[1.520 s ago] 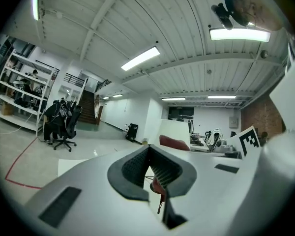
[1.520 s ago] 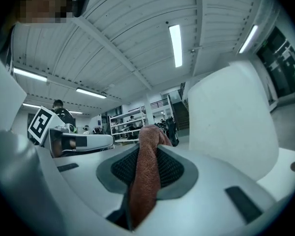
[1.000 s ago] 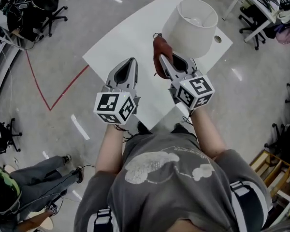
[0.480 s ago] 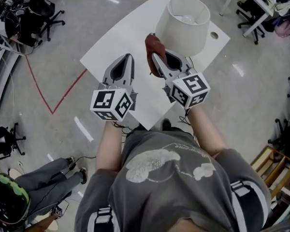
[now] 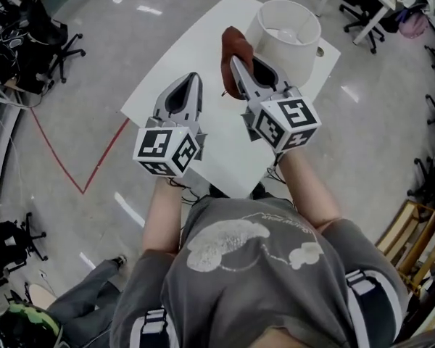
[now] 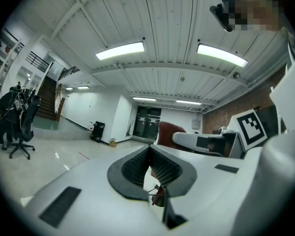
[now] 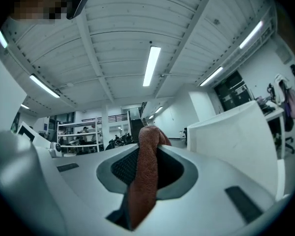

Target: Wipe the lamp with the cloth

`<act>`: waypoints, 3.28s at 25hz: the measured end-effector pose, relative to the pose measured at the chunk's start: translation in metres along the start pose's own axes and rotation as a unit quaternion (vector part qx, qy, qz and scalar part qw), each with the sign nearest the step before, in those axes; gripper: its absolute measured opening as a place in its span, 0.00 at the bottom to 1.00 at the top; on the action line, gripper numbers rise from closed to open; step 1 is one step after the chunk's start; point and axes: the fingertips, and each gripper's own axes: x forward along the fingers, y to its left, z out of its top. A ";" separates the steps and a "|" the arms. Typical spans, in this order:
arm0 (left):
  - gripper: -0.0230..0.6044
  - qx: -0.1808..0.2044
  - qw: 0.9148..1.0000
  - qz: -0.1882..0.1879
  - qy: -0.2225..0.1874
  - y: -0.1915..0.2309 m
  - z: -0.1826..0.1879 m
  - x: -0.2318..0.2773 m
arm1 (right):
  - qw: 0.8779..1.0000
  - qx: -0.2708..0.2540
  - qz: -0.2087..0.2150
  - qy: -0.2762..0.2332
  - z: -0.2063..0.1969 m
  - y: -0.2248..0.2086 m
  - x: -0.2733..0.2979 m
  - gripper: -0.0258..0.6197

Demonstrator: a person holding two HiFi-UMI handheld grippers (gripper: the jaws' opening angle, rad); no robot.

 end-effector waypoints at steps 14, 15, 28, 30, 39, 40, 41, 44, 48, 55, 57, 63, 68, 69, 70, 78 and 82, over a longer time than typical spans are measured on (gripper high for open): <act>0.05 -0.020 0.995 -0.100 0.021 0.034 -0.007 0.041 | 0.981 0.053 -0.181 -0.055 0.031 -0.045 0.033 0.17; 0.05 -0.022 0.994 -0.104 0.024 0.035 -0.010 0.043 | 0.979 0.057 -0.190 -0.054 0.030 -0.048 0.033 0.17; 0.05 -0.041 0.989 -0.131 0.058 0.042 -0.038 0.042 | 0.964 0.111 -0.243 -0.005 -0.029 -0.061 0.039 0.17; 0.05 -0.045 0.988 -0.131 0.062 0.042 -0.042 0.040 | 0.963 0.108 -0.246 0.005 -0.040 -0.060 0.037 0.17; 0.05 -0.056 0.988 -0.118 0.086 0.032 -0.076 0.029 | 0.965 0.107 -0.230 0.071 -0.104 -0.048 0.011 0.17; 0.05 -0.057 0.988 -0.114 0.089 0.029 -0.080 0.027 | 0.965 0.109 -0.226 0.080 -0.112 -0.048 0.007 0.17; 0.05 -0.057 0.988 -0.109 0.091 0.026 -0.083 0.025 | 0.965 0.112 -0.222 0.088 -0.120 -0.048 0.003 0.17; 0.05 -0.057 0.990 -0.094 0.094 0.020 -0.092 0.021 | 0.965 0.117 -0.209 0.103 -0.134 -0.050 -0.007 0.17; 0.05 -0.052 0.992 -0.070 0.091 0.009 -0.093 0.015 | 0.971 0.113 -0.181 0.109 -0.134 -0.048 -0.017 0.17; 0.05 -0.028 0.998 -0.033 0.053 -0.021 -0.059 0.013 | 0.990 0.087 -0.075 0.087 -0.082 -0.025 -0.022 0.17; 0.05 -0.021 0.999 -0.024 0.037 -0.029 -0.045 0.014 | 0.993 0.080 -0.046 0.067 -0.055 -0.020 -0.023 0.17; 0.05 -0.008 1.000 0.004 0.011 -0.060 -0.030 0.013 | 0.998 0.053 0.013 0.022 0.010 -0.028 -0.035 0.17; 0.05 -0.005 0.999 0.037 0.005 -0.082 -0.035 0.010 | 0.998 0.054 0.021 0.040 0.008 -0.052 -0.046 0.17; 0.05 -0.005 0.999 0.045 0.004 -0.084 -0.037 0.008 | 0.997 0.054 0.024 0.046 0.004 -0.056 -0.048 0.17; 0.05 -0.005 0.999 0.054 0.003 -0.087 -0.039 0.006 | 0.997 0.054 0.026 0.053 -0.001 -0.060 -0.051 0.17; 0.05 -0.026 0.995 0.098 0.009 -0.102 -0.065 -0.012 | 0.991 0.060 0.041 0.113 -0.050 -0.069 -0.073 0.17; 0.05 -0.031 0.995 0.095 0.022 -0.100 -0.076 -0.019 | 0.989 0.067 0.028 0.127 -0.069 -0.069 -0.083 0.17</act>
